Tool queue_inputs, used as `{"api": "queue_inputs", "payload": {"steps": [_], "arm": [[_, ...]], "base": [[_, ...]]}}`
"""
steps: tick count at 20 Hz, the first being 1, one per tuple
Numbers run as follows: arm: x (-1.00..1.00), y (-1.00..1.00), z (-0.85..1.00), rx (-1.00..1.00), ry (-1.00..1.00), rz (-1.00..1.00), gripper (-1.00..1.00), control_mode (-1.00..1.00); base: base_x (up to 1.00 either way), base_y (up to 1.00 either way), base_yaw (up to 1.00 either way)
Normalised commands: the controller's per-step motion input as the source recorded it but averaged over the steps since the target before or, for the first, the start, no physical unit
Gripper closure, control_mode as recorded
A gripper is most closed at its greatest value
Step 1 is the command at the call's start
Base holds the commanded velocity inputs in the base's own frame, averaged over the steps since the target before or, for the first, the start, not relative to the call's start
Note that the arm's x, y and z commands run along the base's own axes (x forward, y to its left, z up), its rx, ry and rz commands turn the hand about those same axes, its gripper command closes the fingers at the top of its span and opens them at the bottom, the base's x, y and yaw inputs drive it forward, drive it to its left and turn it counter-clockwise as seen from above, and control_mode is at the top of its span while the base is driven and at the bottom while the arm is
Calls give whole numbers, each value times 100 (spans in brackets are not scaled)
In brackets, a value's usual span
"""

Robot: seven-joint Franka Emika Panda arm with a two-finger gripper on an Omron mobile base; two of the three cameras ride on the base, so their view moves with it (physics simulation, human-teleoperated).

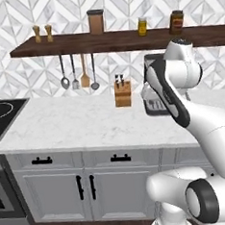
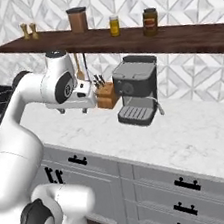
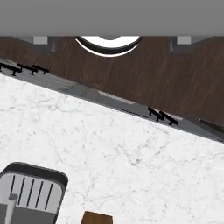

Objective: Take a straw from the drawer in front and place it inside the glass cup on the dining counter.

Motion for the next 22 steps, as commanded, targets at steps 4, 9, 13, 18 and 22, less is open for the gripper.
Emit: {"api": "queue_inputs", "payload": {"steps": [4, 9, 13, 18, 22], "arm": [[0, 0, 0, 0, 0, 0, -100, 100], [0, 0, 0, 0, 0, 0, -100, 100], [0, 0, 0, 0, 0, 0, -100, 100], [0, 0, 0, 0, 0, 0, -100, 100], [0, 0, 0, 0, 0, 0, -100, 100]], "base": [[8, -62, 61], [2, -65, 56], [0, -66, 48], [0, -54, 45], [0, -56, 41]]}}
